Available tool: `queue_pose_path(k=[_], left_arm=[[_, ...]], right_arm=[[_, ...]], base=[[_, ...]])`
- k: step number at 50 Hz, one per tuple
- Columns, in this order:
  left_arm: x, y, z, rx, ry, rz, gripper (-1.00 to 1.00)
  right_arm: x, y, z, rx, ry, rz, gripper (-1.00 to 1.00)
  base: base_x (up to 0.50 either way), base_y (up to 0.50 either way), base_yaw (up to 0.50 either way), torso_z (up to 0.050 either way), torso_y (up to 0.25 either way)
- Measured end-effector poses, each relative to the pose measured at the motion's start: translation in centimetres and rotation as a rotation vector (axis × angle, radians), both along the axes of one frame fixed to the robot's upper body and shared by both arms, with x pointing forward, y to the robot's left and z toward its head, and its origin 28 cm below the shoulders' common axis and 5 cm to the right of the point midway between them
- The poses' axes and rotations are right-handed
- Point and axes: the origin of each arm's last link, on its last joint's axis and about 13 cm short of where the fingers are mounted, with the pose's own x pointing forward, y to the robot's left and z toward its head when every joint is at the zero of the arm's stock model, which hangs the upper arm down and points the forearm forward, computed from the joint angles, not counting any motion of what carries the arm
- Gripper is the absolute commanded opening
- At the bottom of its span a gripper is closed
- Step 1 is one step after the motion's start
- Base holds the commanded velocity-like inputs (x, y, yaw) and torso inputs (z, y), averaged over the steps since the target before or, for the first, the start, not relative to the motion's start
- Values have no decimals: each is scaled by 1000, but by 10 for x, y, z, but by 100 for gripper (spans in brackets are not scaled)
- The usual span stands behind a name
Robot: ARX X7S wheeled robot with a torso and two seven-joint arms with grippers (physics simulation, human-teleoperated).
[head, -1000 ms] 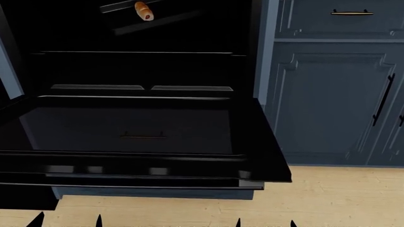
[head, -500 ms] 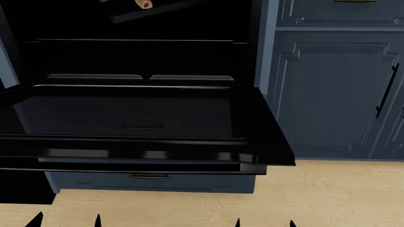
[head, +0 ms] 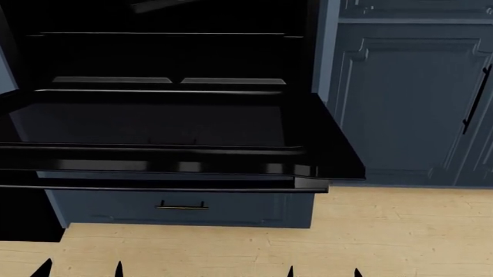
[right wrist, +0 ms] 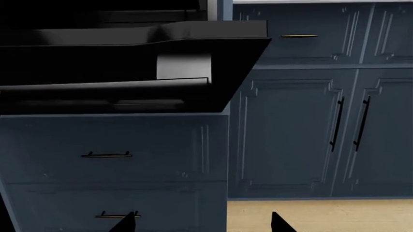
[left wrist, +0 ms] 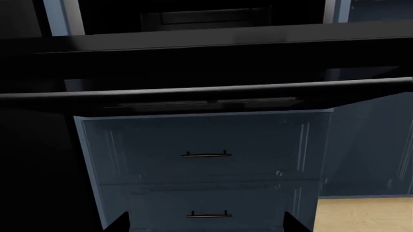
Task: Close the oven door
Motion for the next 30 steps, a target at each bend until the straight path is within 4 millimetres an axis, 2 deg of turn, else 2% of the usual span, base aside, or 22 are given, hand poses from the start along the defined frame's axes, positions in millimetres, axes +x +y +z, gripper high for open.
queue_pose_path(k=[30], left_arm=[[0, 0, -1, 0, 11, -5, 100]], right_arm=[[0, 0, 0, -3, 2, 1, 100]], base=[[0, 0, 0, -50, 0]])
